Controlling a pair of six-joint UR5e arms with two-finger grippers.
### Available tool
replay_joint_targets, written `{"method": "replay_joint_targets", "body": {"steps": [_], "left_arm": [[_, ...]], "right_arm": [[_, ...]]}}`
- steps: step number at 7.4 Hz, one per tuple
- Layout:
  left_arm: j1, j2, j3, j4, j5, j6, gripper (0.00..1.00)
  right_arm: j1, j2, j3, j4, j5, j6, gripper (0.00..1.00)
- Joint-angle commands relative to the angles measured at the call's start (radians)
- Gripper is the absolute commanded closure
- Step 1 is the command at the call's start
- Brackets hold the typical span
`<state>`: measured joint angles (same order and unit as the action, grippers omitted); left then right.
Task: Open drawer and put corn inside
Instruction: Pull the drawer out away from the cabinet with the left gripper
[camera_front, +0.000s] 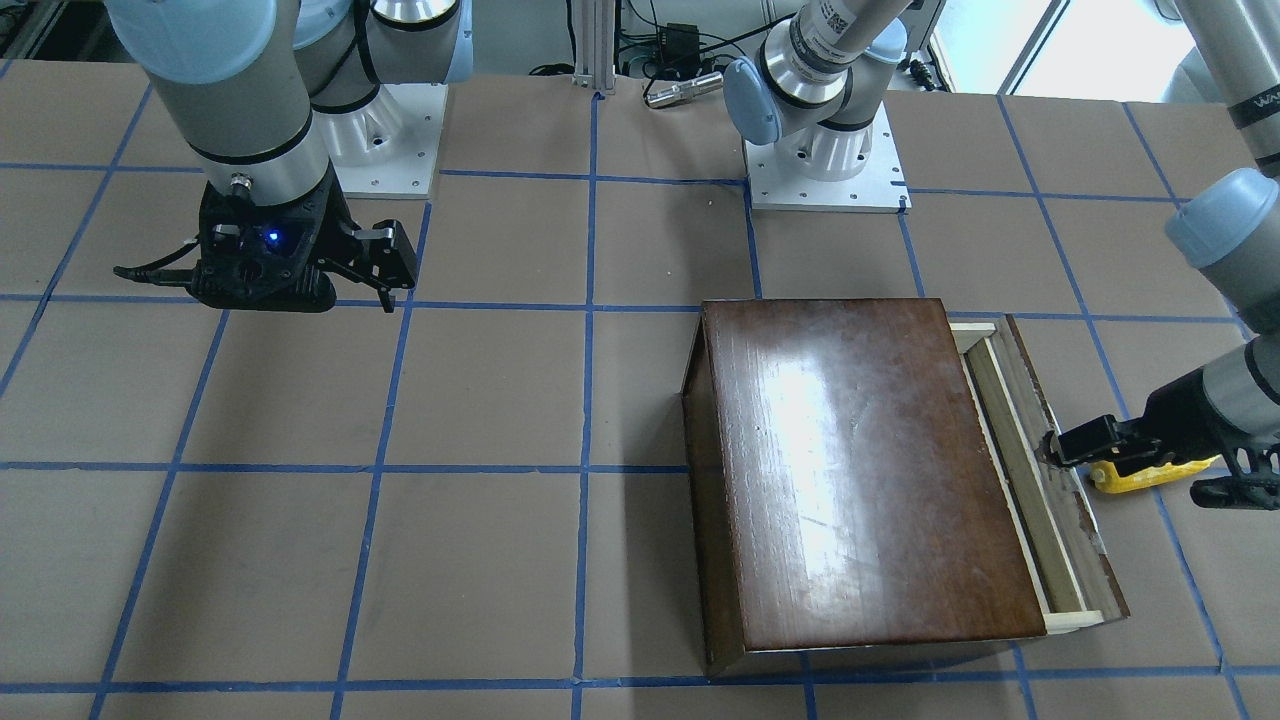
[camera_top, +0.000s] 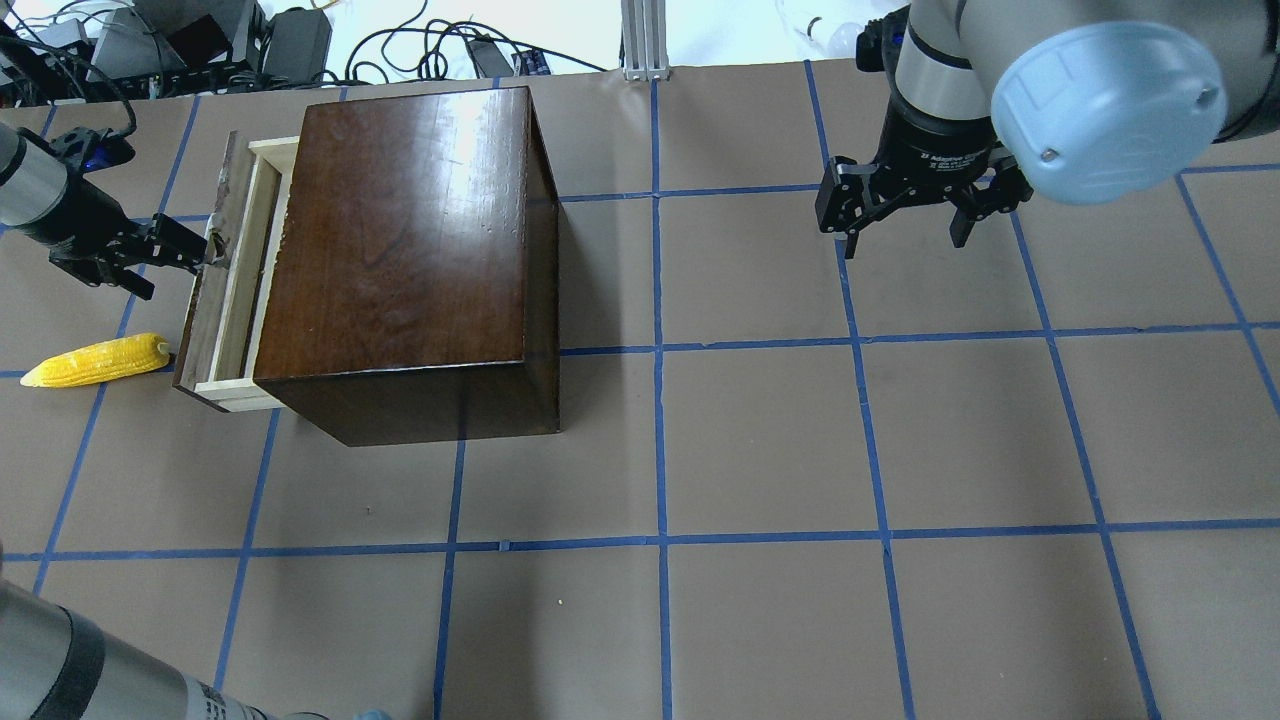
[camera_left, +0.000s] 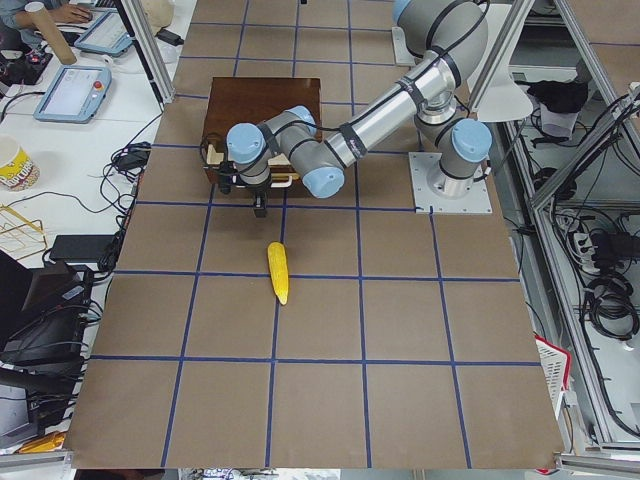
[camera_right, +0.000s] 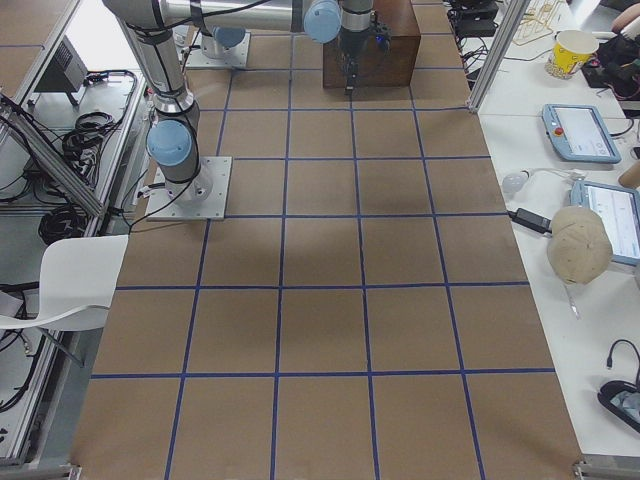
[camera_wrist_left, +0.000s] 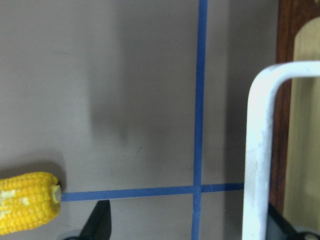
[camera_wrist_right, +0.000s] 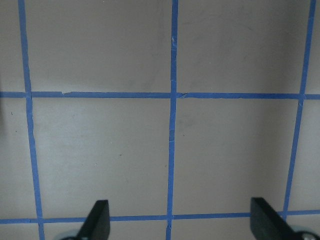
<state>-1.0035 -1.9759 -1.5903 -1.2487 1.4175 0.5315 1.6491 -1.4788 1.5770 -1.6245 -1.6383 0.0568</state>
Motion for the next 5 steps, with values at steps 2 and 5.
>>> {"method": "replay_joint_targets", "body": {"steps": [2,5], "left_arm": [[0.008,0.0,0.003,0.0,0.0,0.007,0.0],[0.022,0.0,0.006,-0.001,0.001,0.007,0.0]], "right_arm": [[0.0,0.0,0.0,0.0,0.0,0.0,0.0],[0.0,0.0,0.0,0.0,0.0,0.0,0.0]]}}
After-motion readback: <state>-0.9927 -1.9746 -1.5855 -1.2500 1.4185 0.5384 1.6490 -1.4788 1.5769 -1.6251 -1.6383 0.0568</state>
